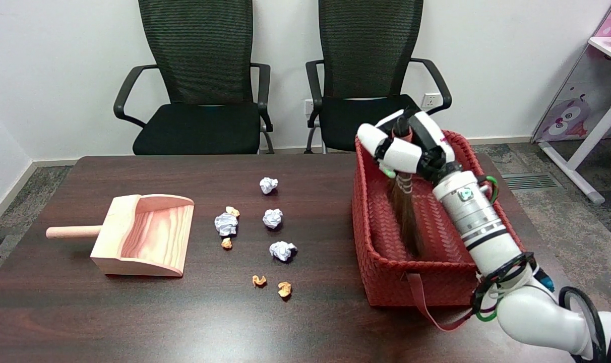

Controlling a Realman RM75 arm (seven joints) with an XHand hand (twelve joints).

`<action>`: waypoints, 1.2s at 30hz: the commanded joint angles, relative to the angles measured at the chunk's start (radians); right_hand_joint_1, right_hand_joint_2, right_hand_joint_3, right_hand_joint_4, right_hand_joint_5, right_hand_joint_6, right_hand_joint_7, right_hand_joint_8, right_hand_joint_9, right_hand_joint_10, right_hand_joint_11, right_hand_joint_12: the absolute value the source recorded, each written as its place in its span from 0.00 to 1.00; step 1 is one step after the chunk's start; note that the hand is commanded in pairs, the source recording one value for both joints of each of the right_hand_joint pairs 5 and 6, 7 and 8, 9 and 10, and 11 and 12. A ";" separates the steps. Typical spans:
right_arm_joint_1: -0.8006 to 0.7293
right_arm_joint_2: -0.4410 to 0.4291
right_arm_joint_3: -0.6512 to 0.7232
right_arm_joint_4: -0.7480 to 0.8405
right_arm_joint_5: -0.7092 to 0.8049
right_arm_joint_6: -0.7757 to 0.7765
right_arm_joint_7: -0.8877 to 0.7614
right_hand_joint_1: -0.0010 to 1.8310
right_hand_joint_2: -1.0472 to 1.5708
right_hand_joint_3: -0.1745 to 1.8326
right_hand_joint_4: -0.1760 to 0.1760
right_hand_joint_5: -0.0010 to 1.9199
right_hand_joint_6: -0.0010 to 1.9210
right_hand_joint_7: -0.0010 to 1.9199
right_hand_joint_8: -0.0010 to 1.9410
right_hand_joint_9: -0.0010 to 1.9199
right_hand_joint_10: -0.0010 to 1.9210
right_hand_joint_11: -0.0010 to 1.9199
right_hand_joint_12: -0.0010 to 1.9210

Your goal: Pick up the broom by its handle.

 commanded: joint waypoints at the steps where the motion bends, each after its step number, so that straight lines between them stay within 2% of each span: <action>1: 0.022 0.004 0.102 -0.284 0.406 0.021 -0.682 0.56 1.00 0.62 1.00 1.00 1.00 1.00 0.99 1.00 1.00 1.00 1.00; 10: 0.237 0.036 -0.095 -0.284 0.444 0.092 -0.693 0.58 1.00 0.63 1.00 1.00 1.00 1.00 0.99 1.00 1.00 1.00 1.00; 30: 0.647 0.026 -0.308 -0.289 0.446 0.083 -0.686 0.58 1.00 0.59 0.99 1.00 1.00 1.00 0.99 1.00 1.00 1.00 1.00; 36: 0.788 0.005 -0.426 -0.281 0.522 0.083 -0.710 0.58 1.00 0.57 0.99 1.00 1.00 1.00 0.99 1.00 1.00 1.00 1.00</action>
